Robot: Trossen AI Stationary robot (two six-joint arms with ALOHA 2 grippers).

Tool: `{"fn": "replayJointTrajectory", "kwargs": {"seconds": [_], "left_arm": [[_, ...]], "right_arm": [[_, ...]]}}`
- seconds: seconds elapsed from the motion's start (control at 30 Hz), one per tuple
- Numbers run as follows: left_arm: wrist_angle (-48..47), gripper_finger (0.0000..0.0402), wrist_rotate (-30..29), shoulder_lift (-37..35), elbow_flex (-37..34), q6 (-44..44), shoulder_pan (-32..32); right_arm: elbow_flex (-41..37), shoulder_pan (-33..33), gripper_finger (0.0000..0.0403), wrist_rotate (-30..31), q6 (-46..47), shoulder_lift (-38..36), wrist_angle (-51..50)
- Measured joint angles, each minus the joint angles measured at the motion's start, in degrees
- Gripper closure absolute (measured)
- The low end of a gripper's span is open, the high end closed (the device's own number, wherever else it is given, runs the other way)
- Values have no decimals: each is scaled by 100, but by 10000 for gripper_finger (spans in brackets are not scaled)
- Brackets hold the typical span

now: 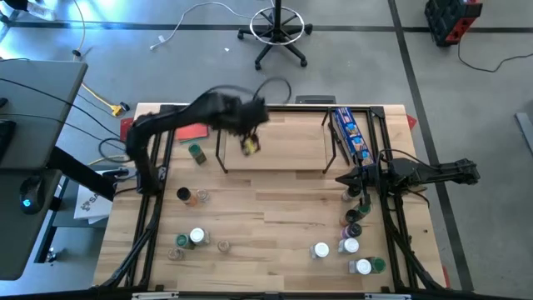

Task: Shelf spices
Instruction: Put the brown seasoning bottle aligned with the other brown seasoning bottle on the shelf

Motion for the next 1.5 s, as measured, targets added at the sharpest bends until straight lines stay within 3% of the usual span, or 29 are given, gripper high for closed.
{"fn": "replayJointTrajectory", "kwargs": {"seconds": [0.2,0.33,0.43,0.57,0.73,0.83,0.97,1.1,1.33,1.5], "left_arm": [[-805,138,65,-740,-193,-1828,-1609],[-1048,138,571,-1036,-191,-3032,-2505],[-742,138,1001,-980,-193,-3117,-3000],[-400,138,1321,-561,-191,-2316,-3514],[-594,134,1426,302,-193,-1649,-3856],[-597,131,1302,866,-193,-1780,-3879],[-535,131,1654,1451,-204,-1973,-3868],[-82,131,1783,1608,-204,-2320,-4040],[-200,131,1661,1509,-219,-3764,-4591],[-11,131,1629,1443,-428,-3924,-4946]], "right_arm": [[2,0,402,0,0,0,-2],[0,1,402,0,1,0,-2],[0,-1,402,-2,1,0,1],[0,-1,402,0,2,0,1],[2,-1,402,0,2,0,-1],[0,-1,402,-1,0,0,0],[0,-1,402,-1,1,0,-2],[2,-1,402,0,2,0,-2],[1,-1,402,0,2,0,0],[0,0,402,-2,1,0,0]]}}
